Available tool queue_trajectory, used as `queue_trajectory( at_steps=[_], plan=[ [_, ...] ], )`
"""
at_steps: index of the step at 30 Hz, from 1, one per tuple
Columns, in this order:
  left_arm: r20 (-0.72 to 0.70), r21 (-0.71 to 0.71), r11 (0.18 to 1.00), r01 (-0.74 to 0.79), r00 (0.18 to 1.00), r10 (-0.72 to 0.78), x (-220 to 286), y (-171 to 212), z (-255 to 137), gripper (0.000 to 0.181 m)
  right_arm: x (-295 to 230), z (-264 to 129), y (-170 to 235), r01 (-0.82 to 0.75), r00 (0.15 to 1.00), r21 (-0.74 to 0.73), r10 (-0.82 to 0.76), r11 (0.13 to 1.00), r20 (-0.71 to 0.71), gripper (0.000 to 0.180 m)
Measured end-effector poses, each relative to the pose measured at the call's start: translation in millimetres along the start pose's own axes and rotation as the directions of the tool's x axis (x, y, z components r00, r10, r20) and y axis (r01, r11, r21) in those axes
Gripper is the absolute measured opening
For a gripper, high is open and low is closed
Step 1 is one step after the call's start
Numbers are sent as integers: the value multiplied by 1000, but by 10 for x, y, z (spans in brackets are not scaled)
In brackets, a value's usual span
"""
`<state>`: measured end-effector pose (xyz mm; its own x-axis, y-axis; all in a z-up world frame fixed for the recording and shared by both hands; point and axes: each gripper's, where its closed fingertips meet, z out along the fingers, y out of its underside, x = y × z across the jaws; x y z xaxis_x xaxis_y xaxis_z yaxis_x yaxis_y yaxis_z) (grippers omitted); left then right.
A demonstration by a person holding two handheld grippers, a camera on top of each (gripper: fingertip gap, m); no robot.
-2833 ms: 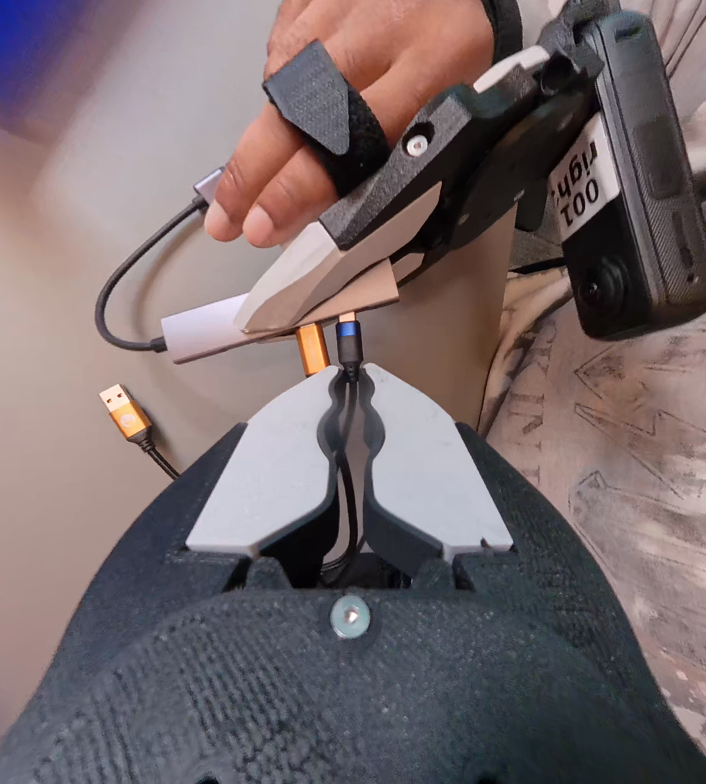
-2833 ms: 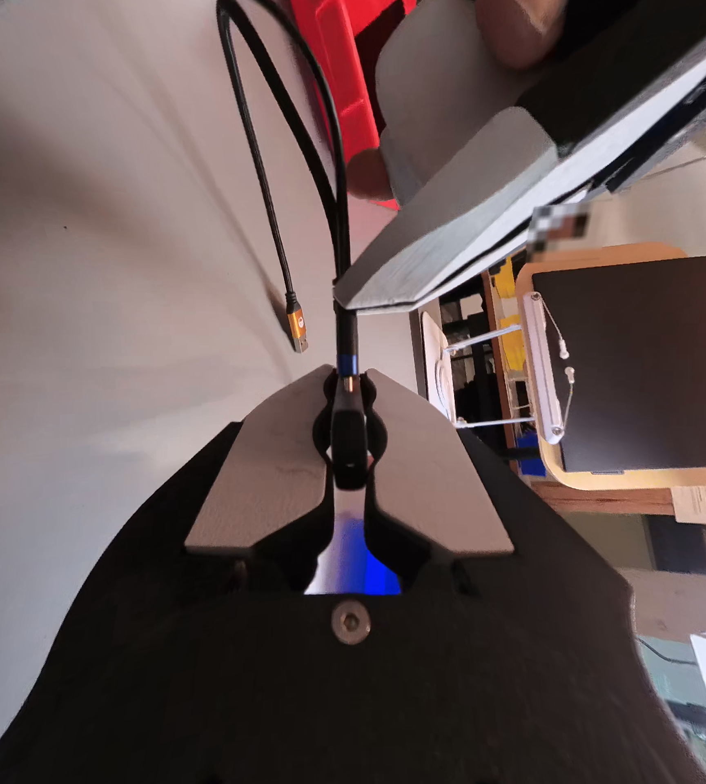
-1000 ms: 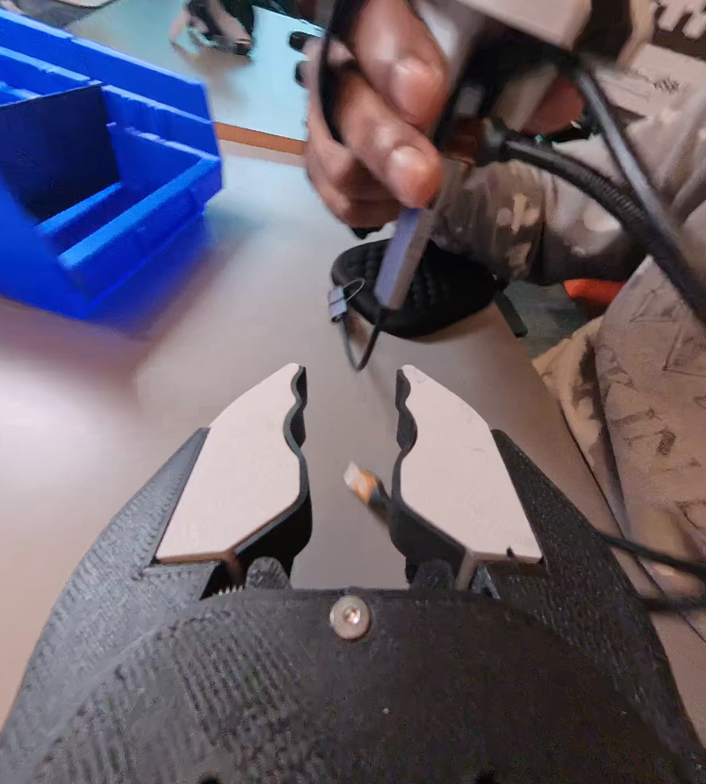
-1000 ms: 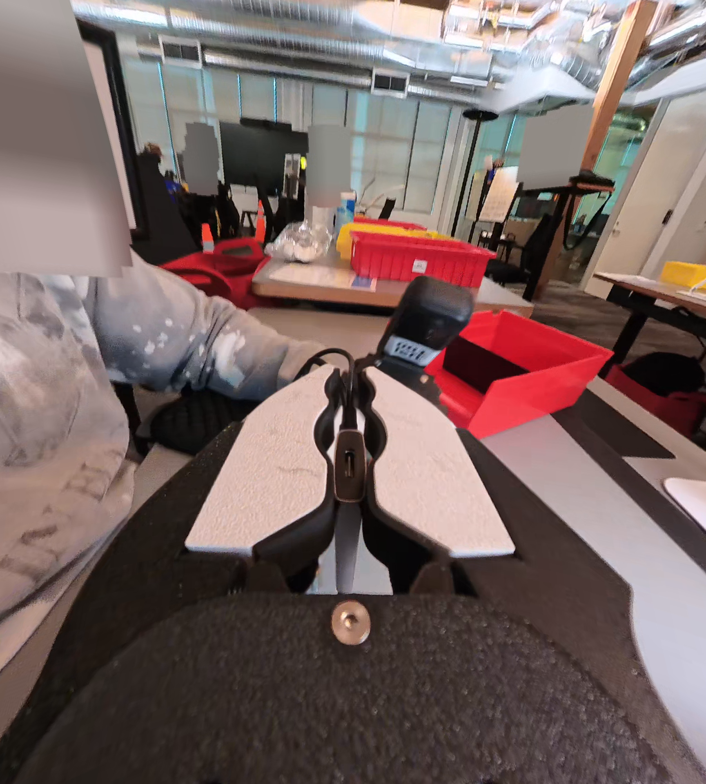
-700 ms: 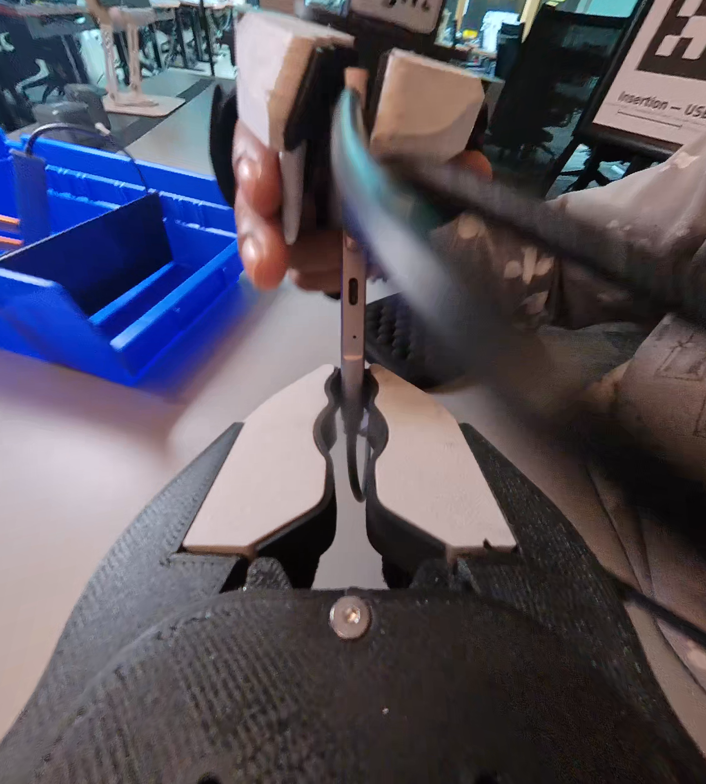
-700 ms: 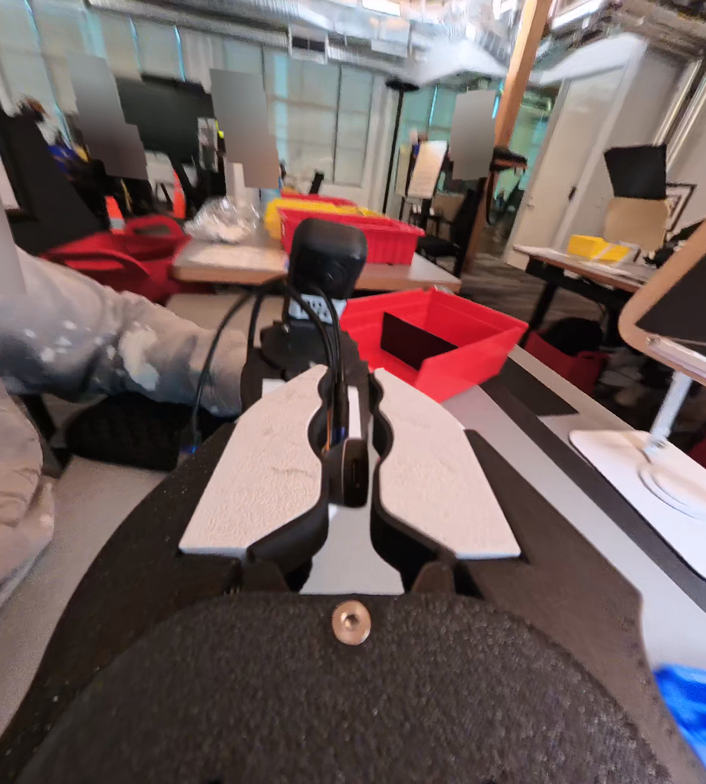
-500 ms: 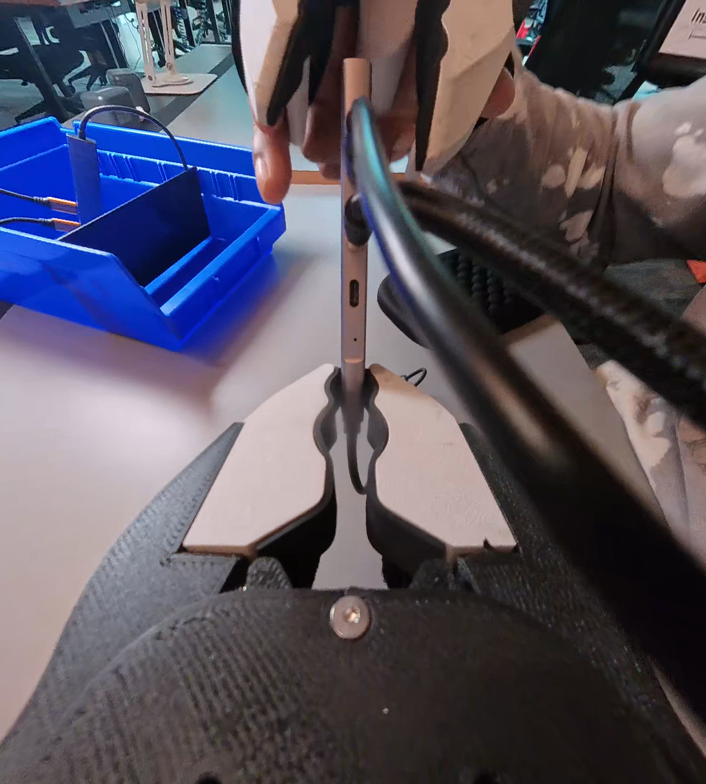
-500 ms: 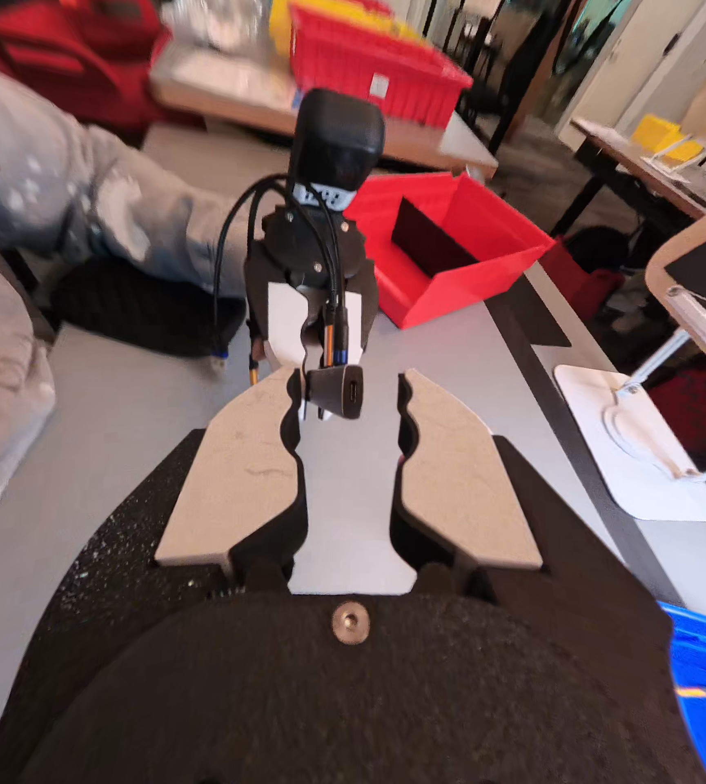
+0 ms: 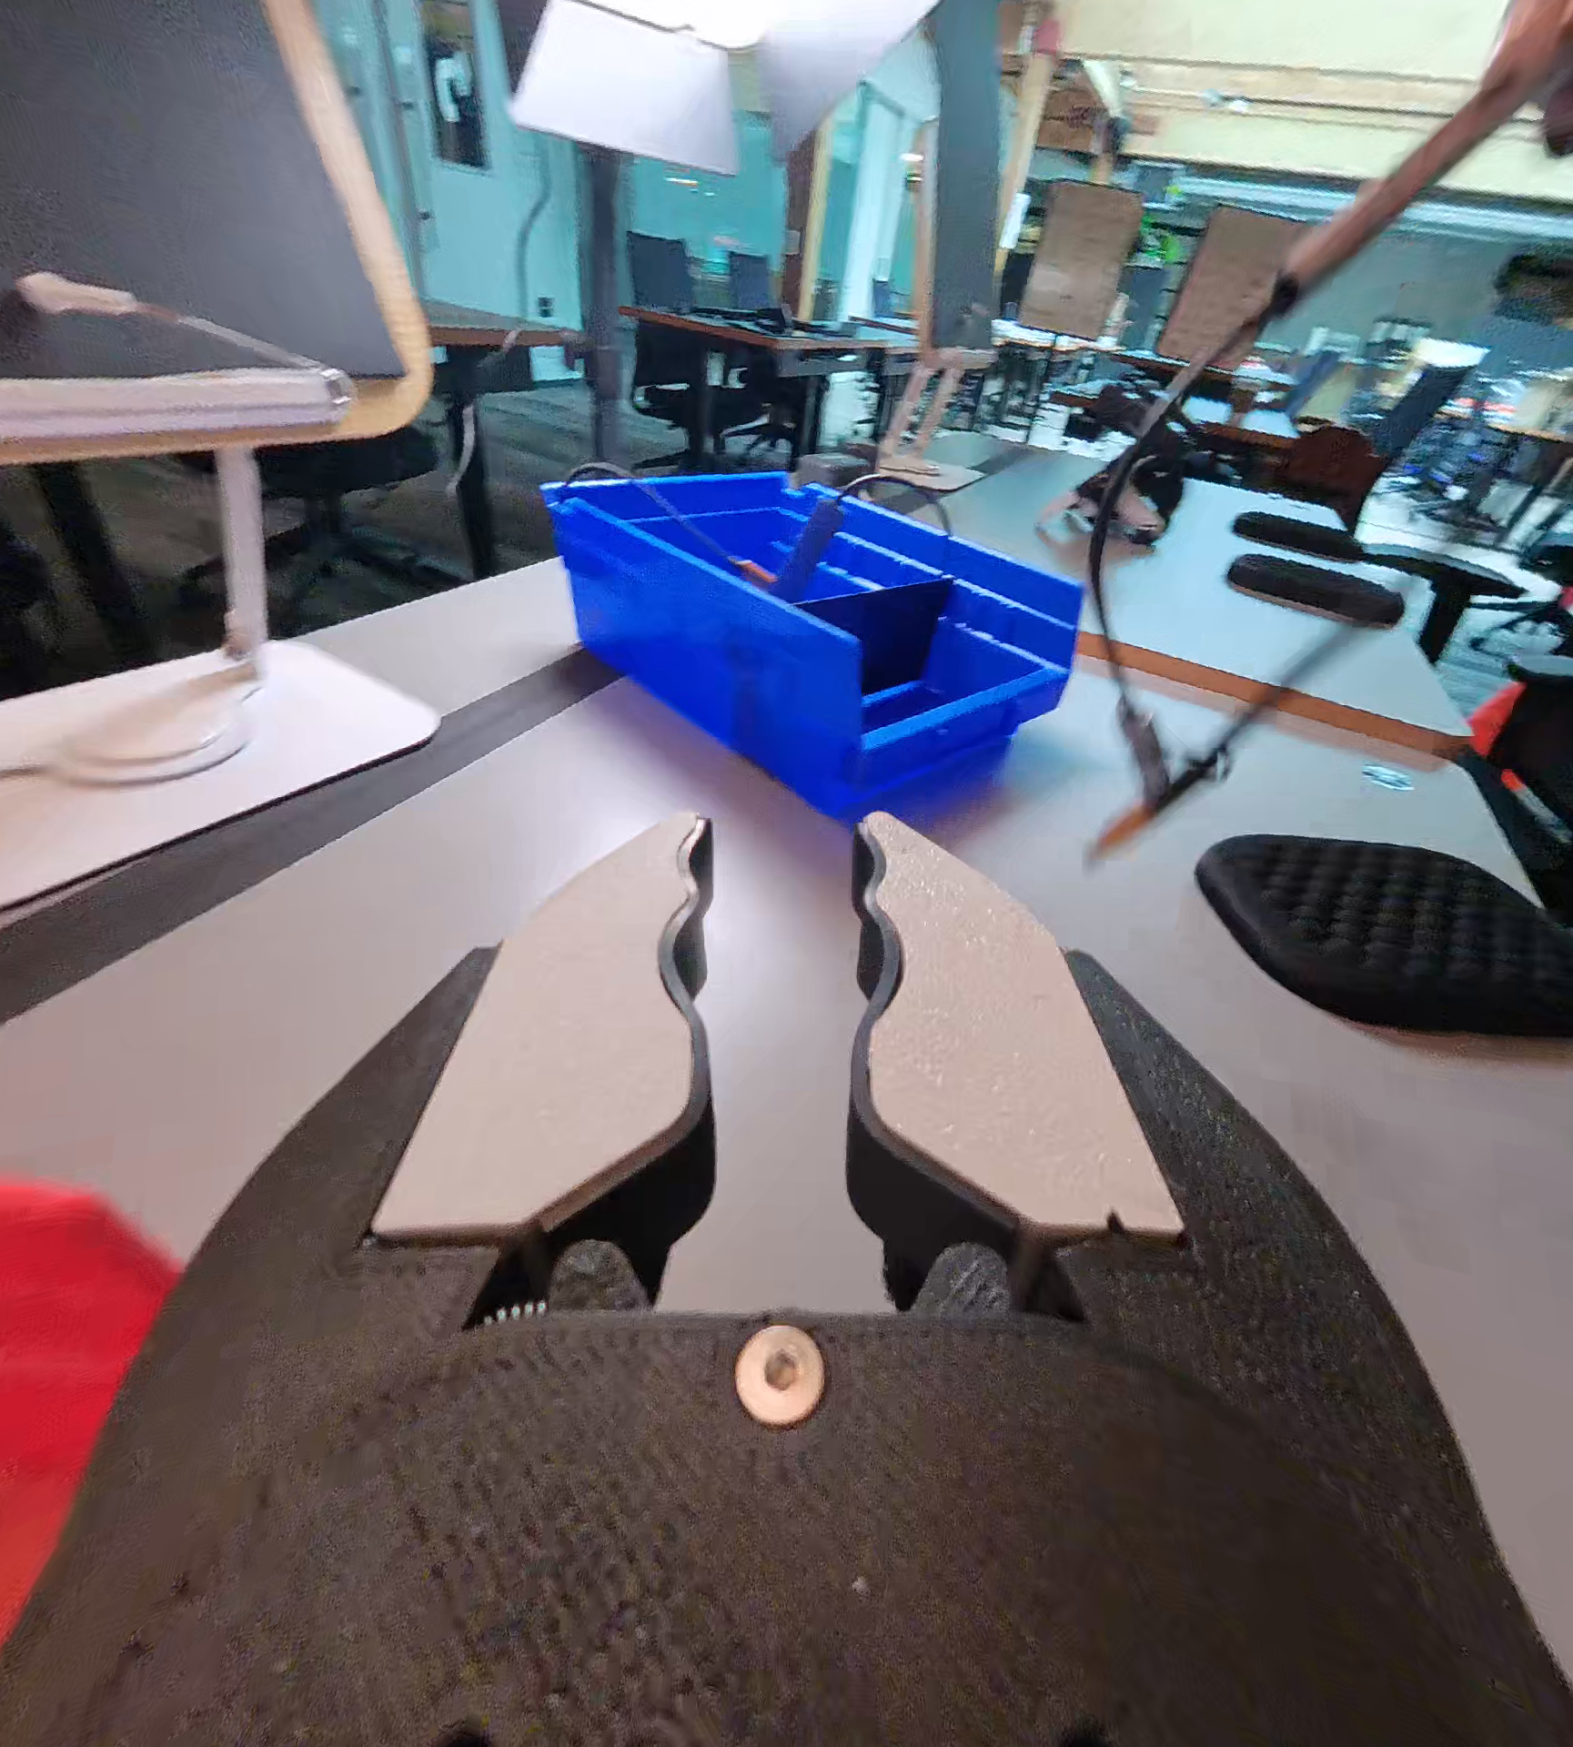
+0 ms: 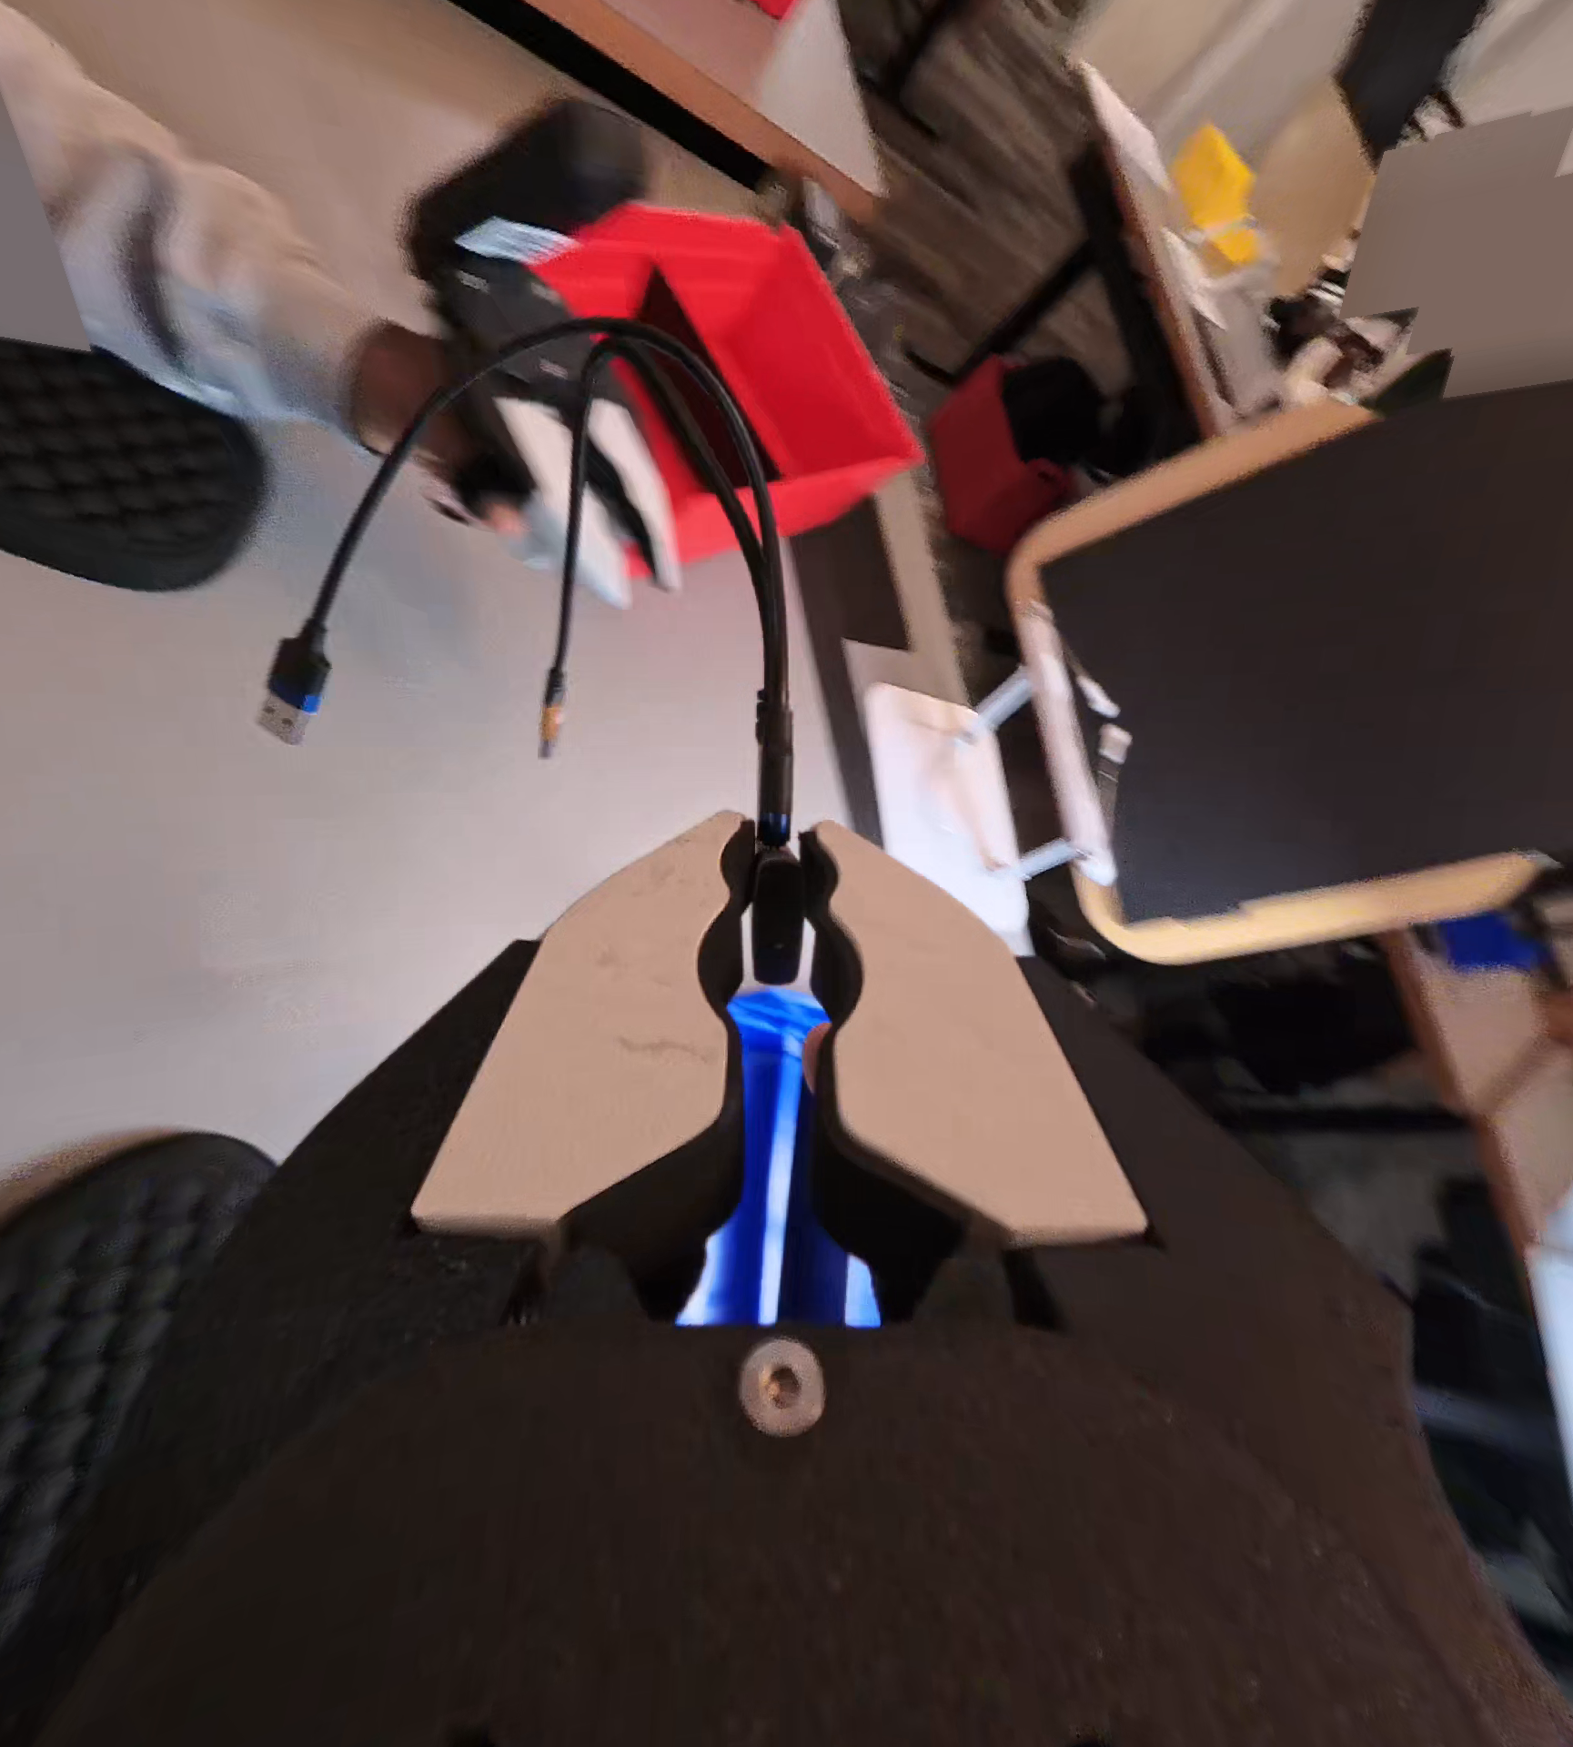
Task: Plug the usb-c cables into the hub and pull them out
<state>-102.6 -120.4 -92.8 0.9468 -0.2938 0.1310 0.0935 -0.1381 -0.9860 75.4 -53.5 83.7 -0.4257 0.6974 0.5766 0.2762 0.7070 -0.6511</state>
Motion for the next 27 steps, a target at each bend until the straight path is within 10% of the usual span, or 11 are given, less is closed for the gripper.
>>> queue_trajectory(
  at_steps=[11,18,27],
  plan=[
    [11,-117,990,-73,997,75,318,571,-269,27,1764,-363,923,-211,828,-83,133,974,-545,9],
    [24,-152,983,-105,994,110,378,706,-339,28,2095,36,1432,-414,735,243,480,877,-479,9],
    [25,-160,984,-83,996,89,362,731,-339,27,2147,678,2222,-667,622,226,697,710,-356,9]
  ],
)
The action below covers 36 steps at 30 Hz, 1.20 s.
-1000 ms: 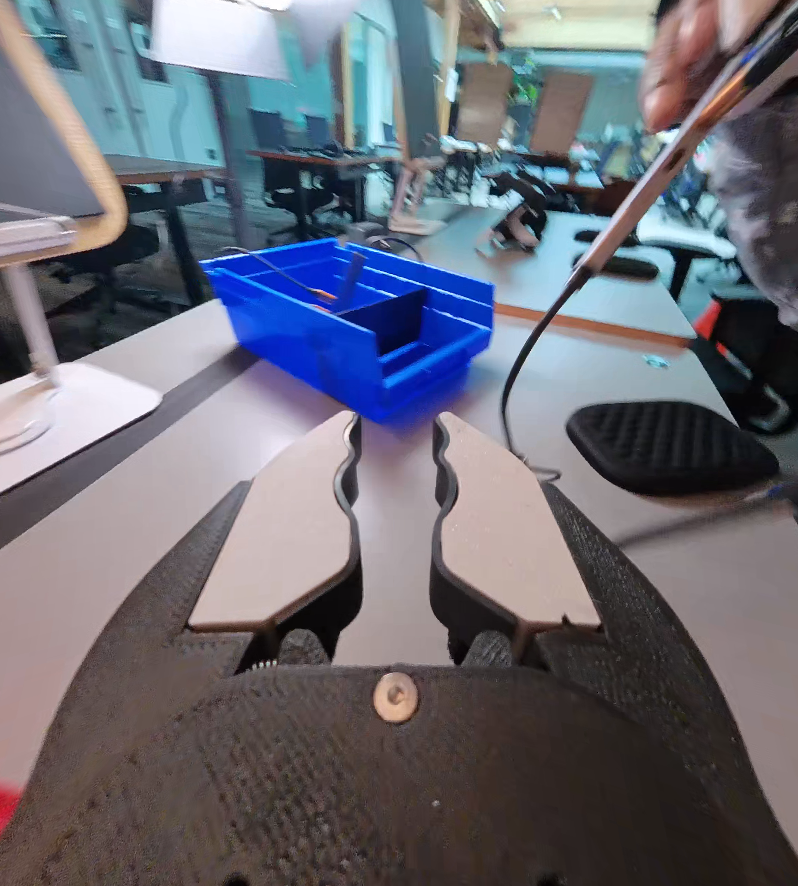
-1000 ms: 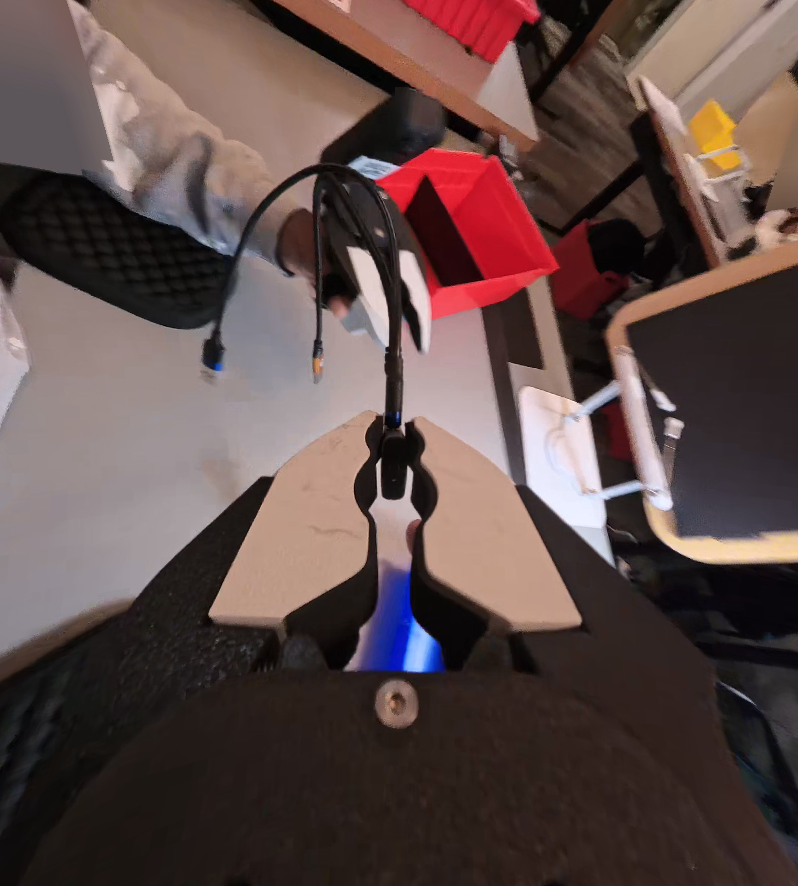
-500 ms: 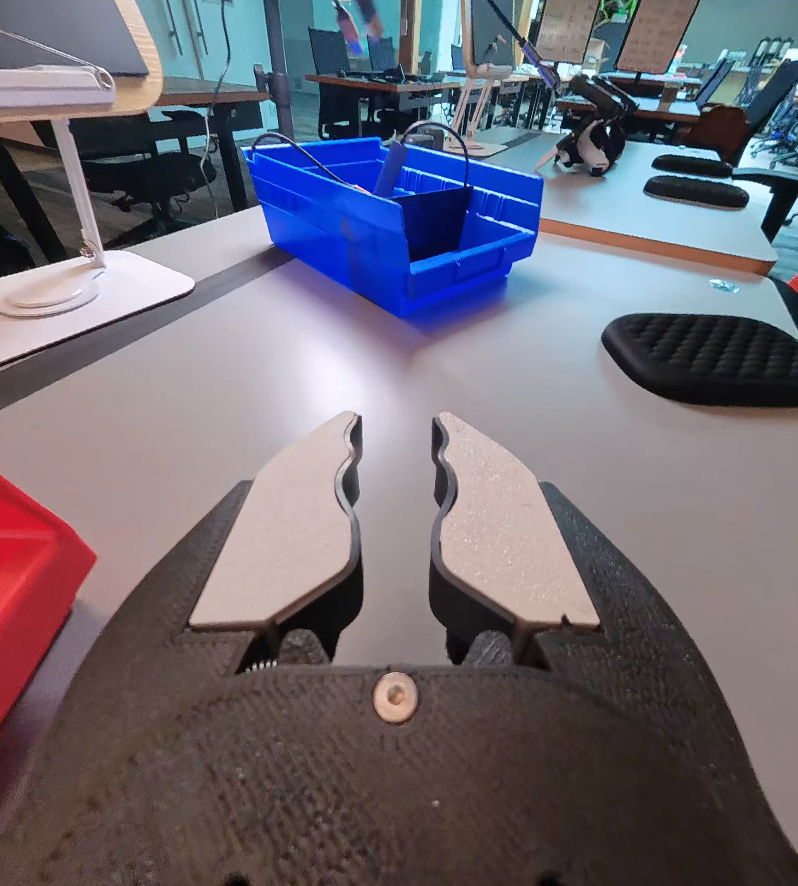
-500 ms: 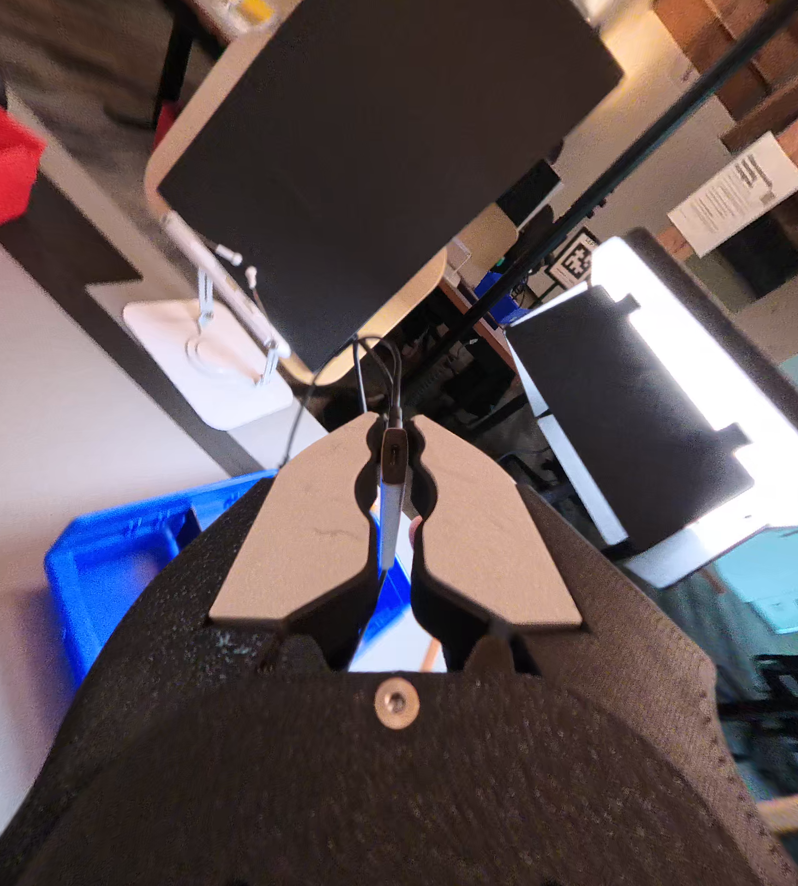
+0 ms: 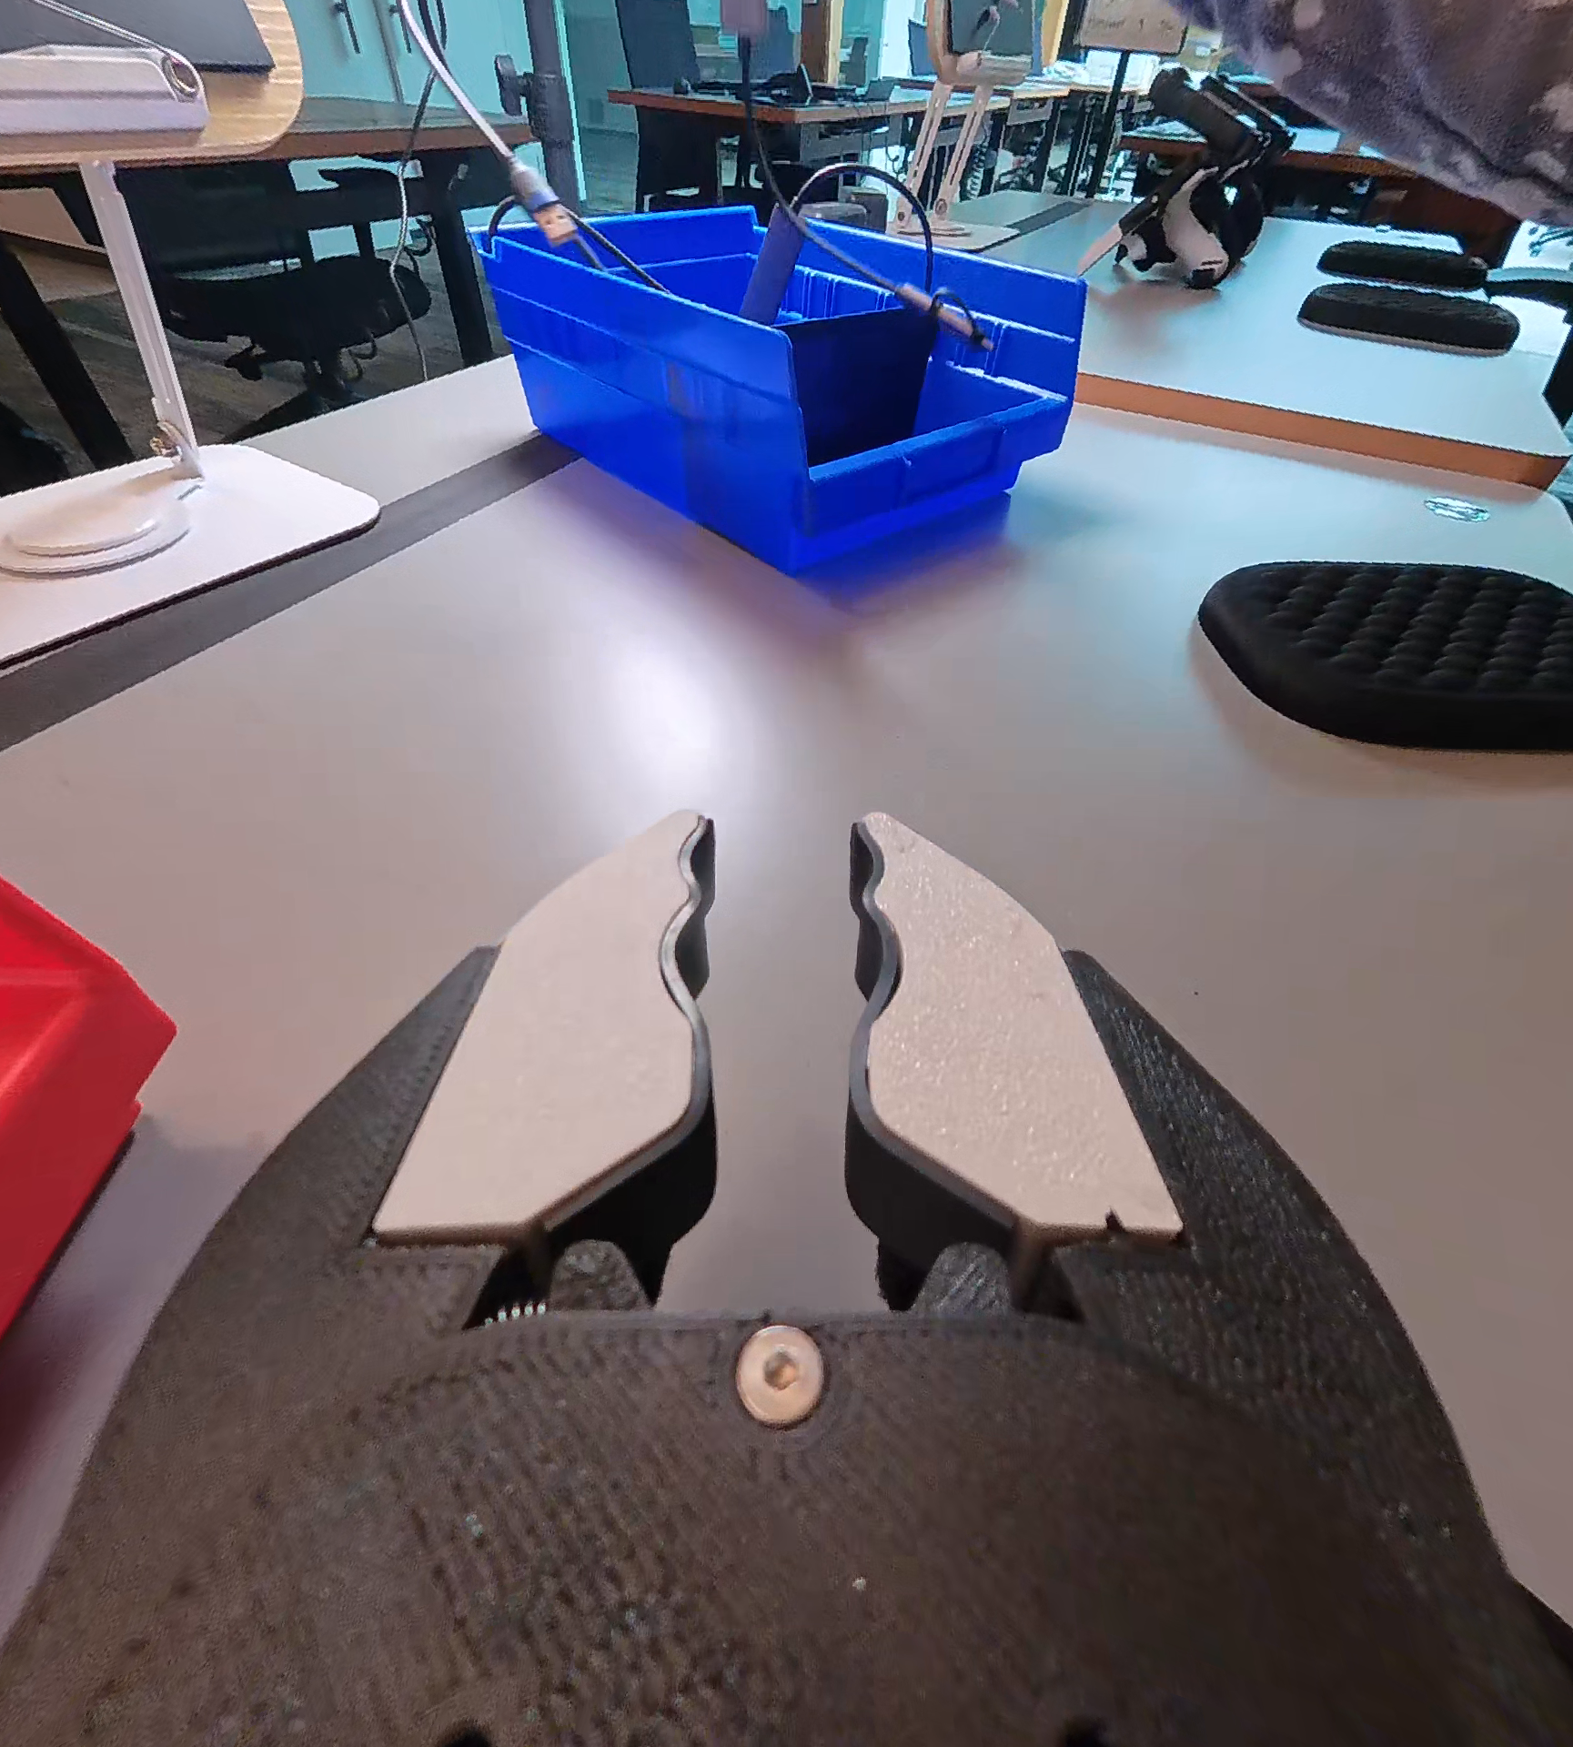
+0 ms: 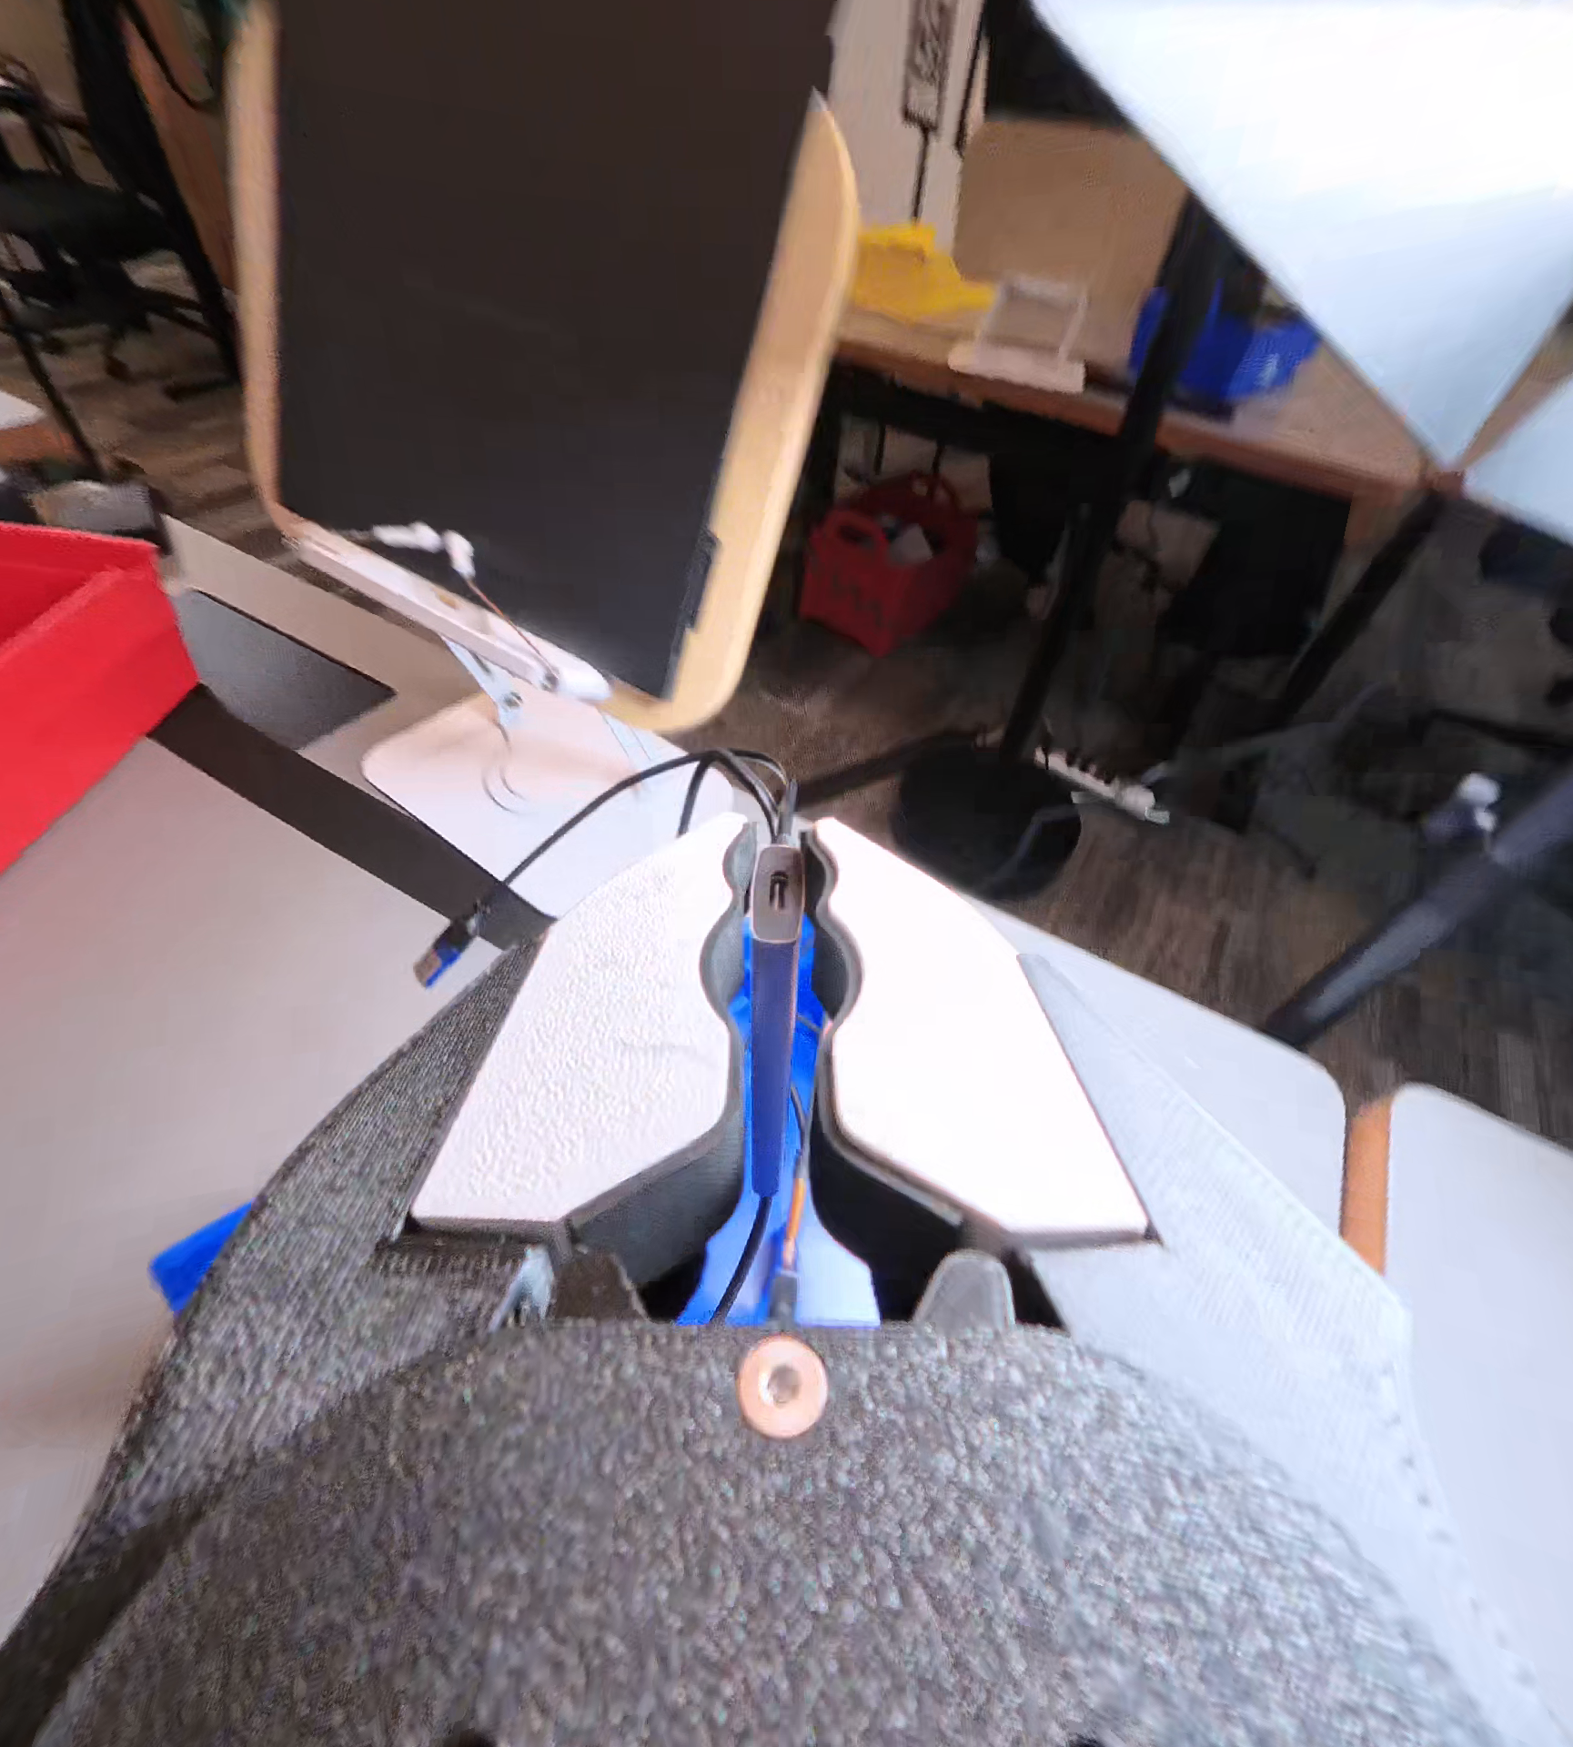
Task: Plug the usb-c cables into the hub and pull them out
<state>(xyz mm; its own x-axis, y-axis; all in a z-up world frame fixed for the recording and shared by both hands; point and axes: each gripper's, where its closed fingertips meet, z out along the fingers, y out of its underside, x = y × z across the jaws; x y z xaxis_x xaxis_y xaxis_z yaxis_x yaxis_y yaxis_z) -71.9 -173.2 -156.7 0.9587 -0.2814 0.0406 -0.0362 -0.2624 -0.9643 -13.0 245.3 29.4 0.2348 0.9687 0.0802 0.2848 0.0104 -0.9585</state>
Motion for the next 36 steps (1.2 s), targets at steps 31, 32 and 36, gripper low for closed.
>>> queue_trajectory(
  at_steps=[31,32,36],
  plan=[
    [90,-58,998,-25,995,30,-134,42,6,27,-523,-476,971,436,897,-380,-428,816,109,29],
    [122,-79,996,-43,991,53,-196,37,-26,27,-694,-537,1092,459,887,-395,-431,796,165,29],
    [247,-251,963,-98,955,162,-573,18,-266,40,-1251,-724,1695,561,826,-482,-424,673,371,34]
  ],
)
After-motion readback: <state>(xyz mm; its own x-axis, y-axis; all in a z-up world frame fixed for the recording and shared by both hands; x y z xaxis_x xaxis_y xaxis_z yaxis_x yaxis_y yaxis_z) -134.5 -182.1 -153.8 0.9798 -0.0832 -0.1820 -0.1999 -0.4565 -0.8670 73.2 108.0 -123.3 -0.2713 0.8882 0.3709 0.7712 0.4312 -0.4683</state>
